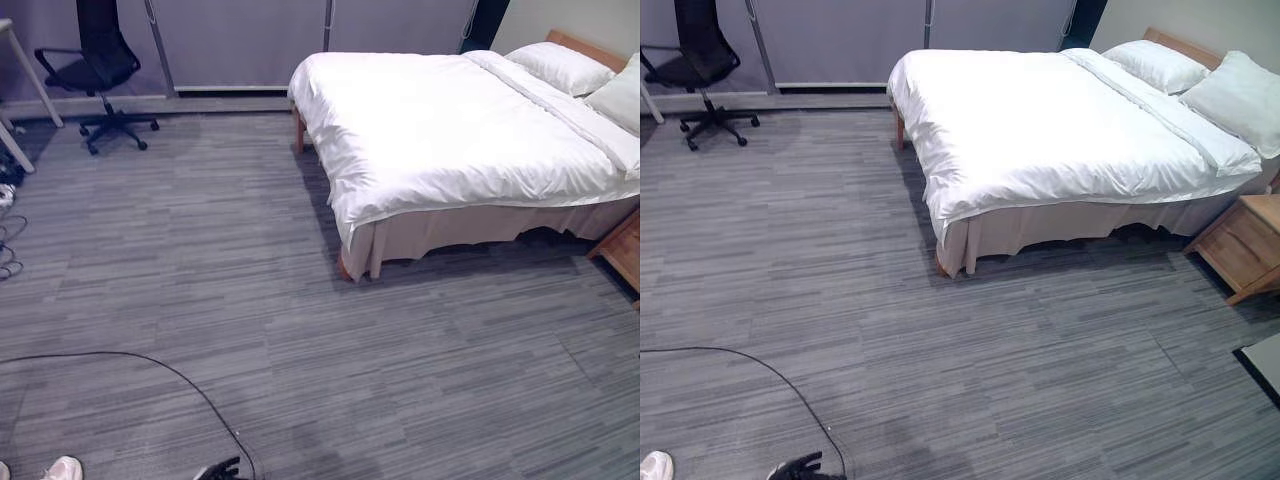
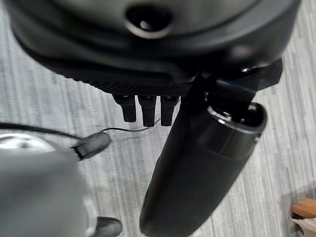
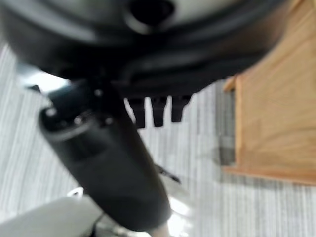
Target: Pick up bed clothes into laundry basket.
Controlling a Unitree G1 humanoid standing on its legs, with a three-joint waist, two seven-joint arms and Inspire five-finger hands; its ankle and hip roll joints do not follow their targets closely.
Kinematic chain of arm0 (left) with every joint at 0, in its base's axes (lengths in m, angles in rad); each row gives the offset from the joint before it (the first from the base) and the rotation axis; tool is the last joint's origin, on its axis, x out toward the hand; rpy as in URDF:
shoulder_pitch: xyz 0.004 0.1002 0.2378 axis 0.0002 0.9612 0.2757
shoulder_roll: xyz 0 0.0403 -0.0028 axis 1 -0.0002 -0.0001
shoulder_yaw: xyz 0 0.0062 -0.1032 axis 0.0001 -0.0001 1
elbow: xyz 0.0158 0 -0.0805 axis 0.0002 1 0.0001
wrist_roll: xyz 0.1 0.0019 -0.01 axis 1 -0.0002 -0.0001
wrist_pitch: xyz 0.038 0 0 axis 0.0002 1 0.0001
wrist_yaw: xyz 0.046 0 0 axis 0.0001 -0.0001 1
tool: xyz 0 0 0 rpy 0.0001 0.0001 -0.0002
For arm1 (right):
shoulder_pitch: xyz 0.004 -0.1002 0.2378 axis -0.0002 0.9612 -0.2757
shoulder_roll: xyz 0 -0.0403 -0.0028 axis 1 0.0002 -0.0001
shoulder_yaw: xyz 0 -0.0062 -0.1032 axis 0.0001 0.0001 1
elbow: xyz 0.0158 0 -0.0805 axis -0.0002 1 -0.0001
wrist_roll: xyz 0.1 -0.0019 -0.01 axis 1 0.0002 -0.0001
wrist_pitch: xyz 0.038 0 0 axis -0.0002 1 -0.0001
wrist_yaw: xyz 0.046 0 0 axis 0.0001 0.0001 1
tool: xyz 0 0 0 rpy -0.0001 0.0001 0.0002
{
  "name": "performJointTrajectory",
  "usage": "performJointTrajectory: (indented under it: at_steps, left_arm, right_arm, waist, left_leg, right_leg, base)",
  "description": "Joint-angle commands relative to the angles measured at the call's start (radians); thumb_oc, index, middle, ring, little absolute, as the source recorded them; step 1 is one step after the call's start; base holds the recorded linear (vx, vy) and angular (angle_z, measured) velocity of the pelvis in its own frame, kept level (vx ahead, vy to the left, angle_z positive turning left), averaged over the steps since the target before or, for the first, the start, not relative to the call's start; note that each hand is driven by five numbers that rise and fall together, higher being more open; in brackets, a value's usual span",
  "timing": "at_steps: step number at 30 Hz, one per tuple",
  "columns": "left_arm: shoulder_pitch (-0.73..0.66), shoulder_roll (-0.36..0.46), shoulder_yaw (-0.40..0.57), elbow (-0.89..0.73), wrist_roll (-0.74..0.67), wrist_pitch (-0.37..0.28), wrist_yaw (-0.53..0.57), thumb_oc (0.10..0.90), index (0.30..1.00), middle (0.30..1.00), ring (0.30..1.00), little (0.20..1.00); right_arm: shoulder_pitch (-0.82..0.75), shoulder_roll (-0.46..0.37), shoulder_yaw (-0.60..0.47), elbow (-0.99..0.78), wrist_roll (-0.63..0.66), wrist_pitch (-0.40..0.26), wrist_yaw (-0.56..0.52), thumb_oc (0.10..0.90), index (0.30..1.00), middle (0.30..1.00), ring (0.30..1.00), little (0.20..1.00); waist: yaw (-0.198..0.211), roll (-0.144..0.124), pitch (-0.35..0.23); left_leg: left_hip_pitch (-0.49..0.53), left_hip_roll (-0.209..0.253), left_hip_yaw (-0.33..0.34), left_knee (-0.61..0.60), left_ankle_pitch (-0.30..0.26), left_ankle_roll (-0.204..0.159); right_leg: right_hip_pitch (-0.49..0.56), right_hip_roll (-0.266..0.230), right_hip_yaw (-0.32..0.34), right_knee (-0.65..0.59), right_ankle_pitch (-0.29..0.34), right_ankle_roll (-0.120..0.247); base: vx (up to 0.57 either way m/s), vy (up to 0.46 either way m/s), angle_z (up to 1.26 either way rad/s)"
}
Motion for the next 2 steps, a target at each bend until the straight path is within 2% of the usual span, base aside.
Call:
performJointTrajectory:
  at_steps: [1, 2]
  left_arm:
    - [-0.049, 0.006, 0.02, 0.025, 0.018, -0.033, -0.001, 0.8, 0.9, 0.9, 0.9, 0.9]
    - [-0.049, 0.007, 0.02, 0.024, 0.019, -0.034, 0.0, 0.8, 0.9, 0.9, 0.9, 0.9]
  right_arm:
    - [-0.064, 0.037, 0.041, -0.02, -0.019, -0.052, 0.011, 0.8, 0.9, 0.9, 0.9, 0.9]
    - [-0.063, 0.037, 0.039, -0.018, -0.015, -0.051, 0.011, 0.8, 0.9, 0.9, 0.9, 0.9]
  waist:
    - [0.002, -0.044, -0.004]
    - [0.002, -0.044, -0.004]
  left_leg:
    - [-0.007, 0.023, -0.029, -0.007, 0.023, -0.044]
    - [-0.006, 0.023, -0.029, -0.007, 0.024, -0.045]
  right_leg:
    - [-0.016, -0.027, 0.008, 0.043, 0.019, 0.046]
    - [-0.016, -0.027, 0.006, 0.043, 0.019, 0.046]
  base:
    - [0.0, 0.0, 0.0]
    - [0.0, 0.0, 0.0]
